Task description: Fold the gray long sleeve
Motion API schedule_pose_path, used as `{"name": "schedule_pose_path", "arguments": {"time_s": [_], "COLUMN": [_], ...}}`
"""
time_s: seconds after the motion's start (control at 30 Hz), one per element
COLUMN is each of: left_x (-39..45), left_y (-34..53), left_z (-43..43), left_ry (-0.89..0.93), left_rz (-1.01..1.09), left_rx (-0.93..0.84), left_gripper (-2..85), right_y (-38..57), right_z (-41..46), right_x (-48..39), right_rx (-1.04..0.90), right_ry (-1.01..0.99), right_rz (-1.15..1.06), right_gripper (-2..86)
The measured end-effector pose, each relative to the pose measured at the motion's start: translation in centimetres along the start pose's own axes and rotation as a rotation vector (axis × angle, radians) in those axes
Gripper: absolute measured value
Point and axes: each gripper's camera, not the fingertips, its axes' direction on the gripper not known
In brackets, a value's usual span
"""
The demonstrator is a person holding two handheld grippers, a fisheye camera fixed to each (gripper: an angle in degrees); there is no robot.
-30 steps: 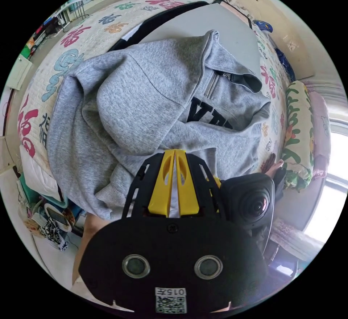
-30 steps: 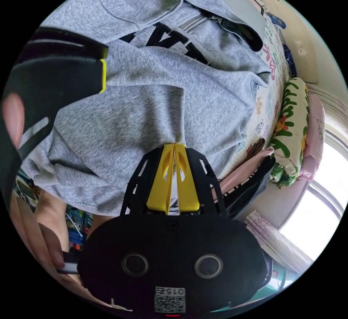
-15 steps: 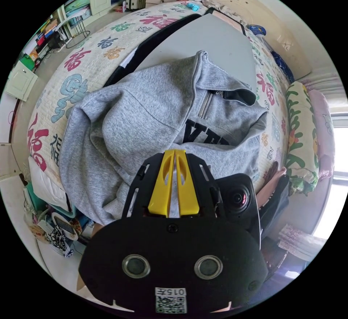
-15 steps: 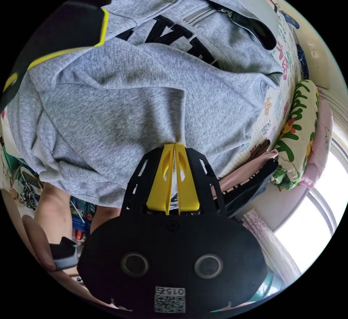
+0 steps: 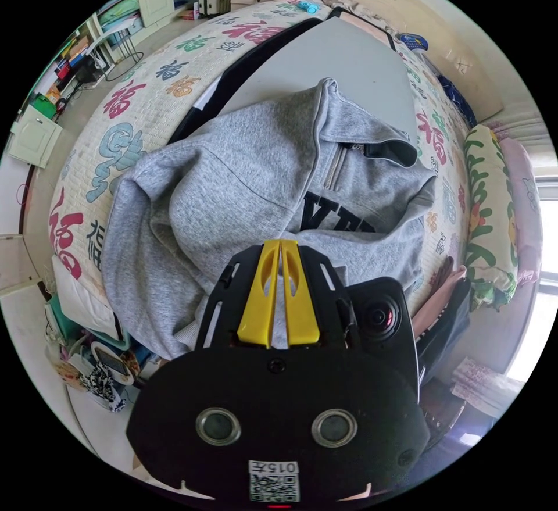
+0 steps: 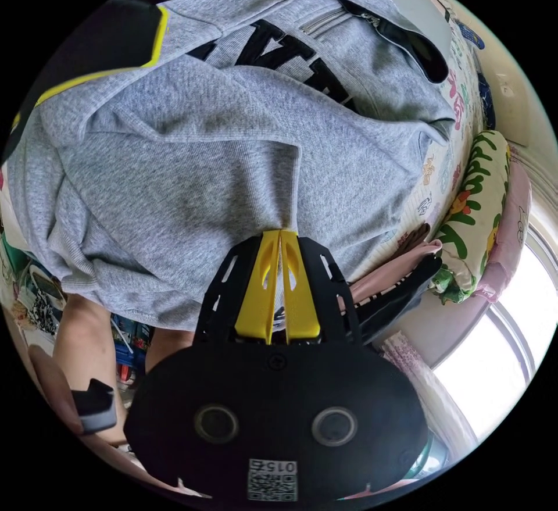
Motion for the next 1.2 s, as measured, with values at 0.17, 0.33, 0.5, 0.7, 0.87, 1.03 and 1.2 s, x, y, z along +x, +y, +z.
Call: {"name": "schedule_pose_path", "arguments": {"time_s": [0.17,0.33,0.5,0.7,0.87,1.03,1.2], "left_x": [-0.2,0.0,-0.3,-0.8,-1.6,-2.3,-3.1], "left_y": [-1.0,-1.9,-2.7,-3.0,-3.1,-3.0,-2.6], "left_z": [-0.6,-1.2,-1.6,-2.0,-2.2,-2.4,-2.5], "left_ry": [0.006,-0.004,-0.001,0.006,0.016,0.03,0.048], "left_rz": [-0.009,0.014,0.017,0.017,0.013,0.011,0.004], "left_rx": [-0.009,-0.005,-0.008,-0.005,-0.005,0.001,0.008], "left_gripper": [-0.9,-0.9,-0.9,-0.8,-0.9,-0.9,-0.9], "right_y": [-0.6,-1.2,-1.6,-1.9,-2.2,-2.3,-2.3], "right_z": [-0.2,-0.3,-0.5,-0.6,-0.8,-0.9,-0.9], "right_x": [-0.2,-0.3,-0.4,-0.3,-0.2,0.1,0.6], "right_rx": [-0.012,-0.023,-0.032,-0.03,-0.027,-0.02,-0.011], "right_ry": [0.007,0.009,0.018,0.027,0.038,0.042,0.046], "right_rz": [-0.004,0.009,0.01,0.014,0.015,0.02,0.024], "right_gripper": [-0.6,-0.6,-0.6,-0.6,-0.6,-0.6,-0.6]}}
